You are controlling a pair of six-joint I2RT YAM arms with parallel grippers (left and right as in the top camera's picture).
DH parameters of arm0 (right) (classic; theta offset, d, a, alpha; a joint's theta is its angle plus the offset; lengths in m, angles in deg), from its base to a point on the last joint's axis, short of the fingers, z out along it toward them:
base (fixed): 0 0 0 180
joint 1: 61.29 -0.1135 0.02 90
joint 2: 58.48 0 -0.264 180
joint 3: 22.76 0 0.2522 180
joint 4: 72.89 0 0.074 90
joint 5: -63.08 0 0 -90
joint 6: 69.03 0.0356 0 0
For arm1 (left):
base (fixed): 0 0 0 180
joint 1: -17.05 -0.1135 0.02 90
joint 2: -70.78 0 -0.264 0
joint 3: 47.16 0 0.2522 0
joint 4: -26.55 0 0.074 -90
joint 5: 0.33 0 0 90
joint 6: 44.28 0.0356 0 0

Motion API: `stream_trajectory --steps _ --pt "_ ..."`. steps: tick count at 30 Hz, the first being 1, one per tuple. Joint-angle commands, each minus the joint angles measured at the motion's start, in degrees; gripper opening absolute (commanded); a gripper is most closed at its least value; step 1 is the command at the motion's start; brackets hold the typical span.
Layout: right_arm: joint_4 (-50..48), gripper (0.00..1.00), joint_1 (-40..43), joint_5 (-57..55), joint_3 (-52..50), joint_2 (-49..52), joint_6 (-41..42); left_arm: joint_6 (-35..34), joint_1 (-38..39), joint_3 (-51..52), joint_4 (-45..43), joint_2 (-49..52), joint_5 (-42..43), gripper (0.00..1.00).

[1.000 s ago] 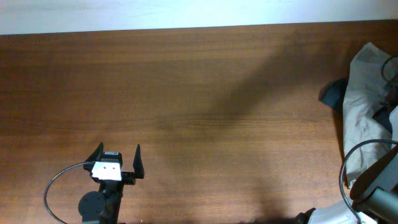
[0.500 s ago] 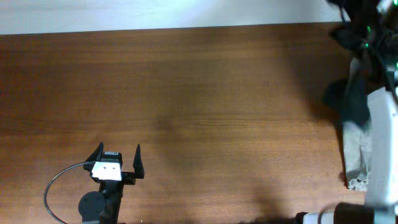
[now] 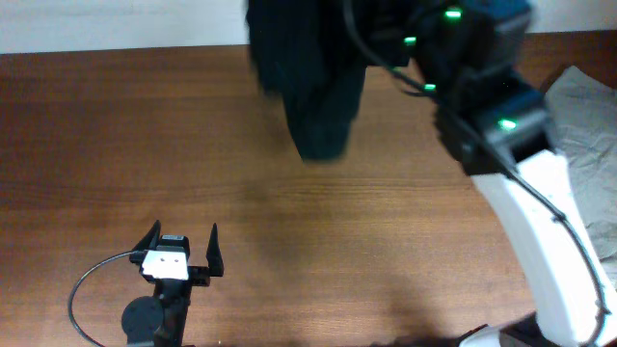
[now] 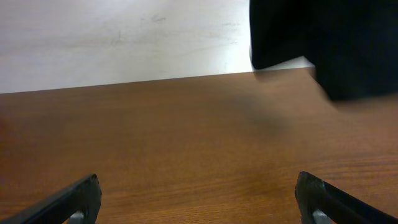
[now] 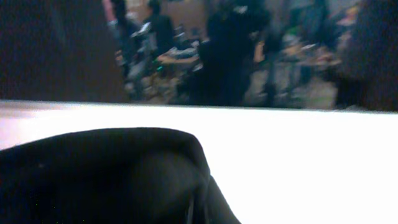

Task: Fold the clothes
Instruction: 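Lift the black shorts with the right gripper and drop them mid-table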

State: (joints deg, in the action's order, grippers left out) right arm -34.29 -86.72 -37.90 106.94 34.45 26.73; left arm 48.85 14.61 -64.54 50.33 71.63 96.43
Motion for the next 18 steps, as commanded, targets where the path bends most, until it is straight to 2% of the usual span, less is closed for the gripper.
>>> stream_trajectory --steps 1,4,12,15,18 --pt "-3.13 0.04 -3.43 0.70 0.74 3.02 3.80 -0.76 -0.33 0.52 -0.11 -0.39 -0.42 0.99" --pt "-5.09 0.04 -6.23 0.70 0.76 5.35 4.63 -0.76 -0.33 0.52 -0.11 -0.39 -0.42 0.99" --pt "-13.00 0.04 -13.31 0.74 0.74 9.53 13.49 -0.76 -0.33 0.52 -0.09 -0.39 -0.42 0.99" --pt "-18.40 0.04 -16.35 0.81 0.85 9.40 13.62 -0.76 -0.33 0.52 -0.11 -0.39 -0.42 0.99" --pt "-18.80 0.04 -15.96 -2.19 2.64 9.01 13.62 -0.76 -0.33 0.52 -0.11 -0.39 -0.42 0.99"
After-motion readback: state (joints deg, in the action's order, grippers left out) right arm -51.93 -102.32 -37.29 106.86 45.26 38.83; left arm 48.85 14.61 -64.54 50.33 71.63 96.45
